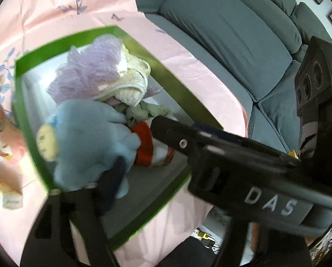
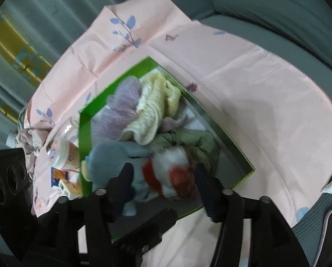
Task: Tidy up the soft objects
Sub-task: 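Move the right tool back to the colourful tissue pack and grasp it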
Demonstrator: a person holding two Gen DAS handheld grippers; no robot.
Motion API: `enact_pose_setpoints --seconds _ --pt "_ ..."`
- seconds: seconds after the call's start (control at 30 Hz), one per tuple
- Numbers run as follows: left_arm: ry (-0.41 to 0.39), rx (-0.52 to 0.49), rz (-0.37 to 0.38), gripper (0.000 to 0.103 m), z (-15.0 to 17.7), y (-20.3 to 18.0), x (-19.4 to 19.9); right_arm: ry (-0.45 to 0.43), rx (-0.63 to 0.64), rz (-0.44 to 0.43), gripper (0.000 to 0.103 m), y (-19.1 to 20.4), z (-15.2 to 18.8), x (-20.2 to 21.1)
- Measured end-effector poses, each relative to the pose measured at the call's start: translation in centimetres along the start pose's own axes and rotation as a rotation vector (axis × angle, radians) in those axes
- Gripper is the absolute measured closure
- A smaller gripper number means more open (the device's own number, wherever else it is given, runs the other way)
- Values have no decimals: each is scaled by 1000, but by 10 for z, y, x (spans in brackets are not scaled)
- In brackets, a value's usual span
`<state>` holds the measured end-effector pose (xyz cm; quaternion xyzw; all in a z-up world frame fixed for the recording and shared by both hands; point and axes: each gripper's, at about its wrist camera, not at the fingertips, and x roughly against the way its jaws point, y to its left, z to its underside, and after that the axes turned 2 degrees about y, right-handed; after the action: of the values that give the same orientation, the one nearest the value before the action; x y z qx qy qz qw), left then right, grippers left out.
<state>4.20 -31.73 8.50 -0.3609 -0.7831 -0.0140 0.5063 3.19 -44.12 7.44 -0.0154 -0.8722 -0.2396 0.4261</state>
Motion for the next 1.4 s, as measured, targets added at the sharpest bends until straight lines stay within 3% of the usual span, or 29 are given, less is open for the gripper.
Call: enact_pose_setpoints --seconds 0.27,0.4,0.5,0.53,0.7,1.07,1.23,1.4 --pt "-96 8 -8 17 17 6 55 -95 36 -19 39 28 13 39" --pt "-168 7 -82 17 33 12 89 -150 59 -47 24 45 21 57" --pt "-233 0 -151 11 53 20 116 -178 67 -69 22 58 31 68" --pt "-253 3 -165 2 61 25 125 -182 64 -78 22 61 35 70" --pt "-308 79 -196 1 90 56 157 -187 108 -94 21 89 48 69" --pt "-395 340 -323 2 164 135 205 -59 264 -159 17 175 73 28" --pt "-407 467 -386 2 197 175 216 71 283 -241 17 221 79 -5" --pt "-401 556 -397 2 220 199 220 98 360 -160 17 266 83 -36"
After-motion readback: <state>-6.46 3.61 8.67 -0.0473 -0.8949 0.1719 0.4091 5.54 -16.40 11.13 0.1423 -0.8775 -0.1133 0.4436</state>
